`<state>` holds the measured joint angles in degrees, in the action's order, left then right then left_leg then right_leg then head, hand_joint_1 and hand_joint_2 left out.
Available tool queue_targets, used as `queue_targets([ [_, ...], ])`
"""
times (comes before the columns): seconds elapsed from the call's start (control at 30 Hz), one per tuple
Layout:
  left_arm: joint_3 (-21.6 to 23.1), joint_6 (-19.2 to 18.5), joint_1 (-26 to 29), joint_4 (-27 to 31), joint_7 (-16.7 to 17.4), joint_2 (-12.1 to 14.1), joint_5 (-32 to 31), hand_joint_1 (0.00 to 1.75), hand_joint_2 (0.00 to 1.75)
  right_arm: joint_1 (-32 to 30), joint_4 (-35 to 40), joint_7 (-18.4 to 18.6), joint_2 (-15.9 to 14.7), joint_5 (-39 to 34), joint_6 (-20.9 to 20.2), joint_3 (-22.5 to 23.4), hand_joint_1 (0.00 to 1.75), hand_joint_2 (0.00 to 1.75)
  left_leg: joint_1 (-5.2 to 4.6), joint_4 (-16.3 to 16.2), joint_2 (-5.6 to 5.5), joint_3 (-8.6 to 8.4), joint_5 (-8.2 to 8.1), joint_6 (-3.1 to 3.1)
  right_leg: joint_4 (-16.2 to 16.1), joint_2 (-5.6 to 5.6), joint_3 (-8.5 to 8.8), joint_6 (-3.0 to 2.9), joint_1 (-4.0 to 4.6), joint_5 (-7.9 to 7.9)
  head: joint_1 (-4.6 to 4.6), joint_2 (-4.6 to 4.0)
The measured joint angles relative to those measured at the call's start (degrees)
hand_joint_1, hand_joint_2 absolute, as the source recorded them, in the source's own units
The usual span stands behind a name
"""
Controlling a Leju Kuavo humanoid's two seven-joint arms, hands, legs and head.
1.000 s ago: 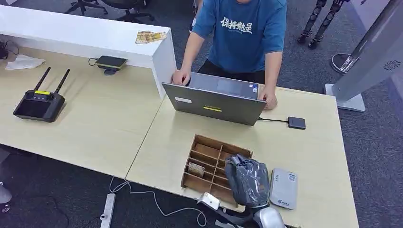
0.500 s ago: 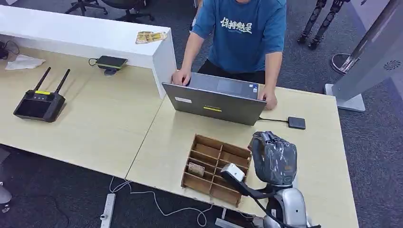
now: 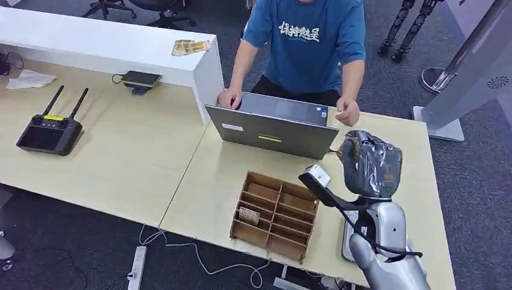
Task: Pass the card to the sensor for recognition and then transmit it.
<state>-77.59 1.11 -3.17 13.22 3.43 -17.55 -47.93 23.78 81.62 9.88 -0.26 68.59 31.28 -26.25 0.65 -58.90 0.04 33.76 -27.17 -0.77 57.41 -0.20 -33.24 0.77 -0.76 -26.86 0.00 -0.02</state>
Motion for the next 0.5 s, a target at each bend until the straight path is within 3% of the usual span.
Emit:
queue_targets([
  [0.5, 3.5, -1.0, -0.4, 0.0, 1.2, 0.5, -3.2, 0.0, 0.0, 20.9, -15.2, 2.3, 2.1, 3.5, -4.2, 1.2, 1.75, 1.75, 0.0, 0.0, -0.01, 0.0, 0.08, 0.0, 0.0, -0.01, -0.01, 0.0, 0.0, 0.09, 0.0, 0.0],
])
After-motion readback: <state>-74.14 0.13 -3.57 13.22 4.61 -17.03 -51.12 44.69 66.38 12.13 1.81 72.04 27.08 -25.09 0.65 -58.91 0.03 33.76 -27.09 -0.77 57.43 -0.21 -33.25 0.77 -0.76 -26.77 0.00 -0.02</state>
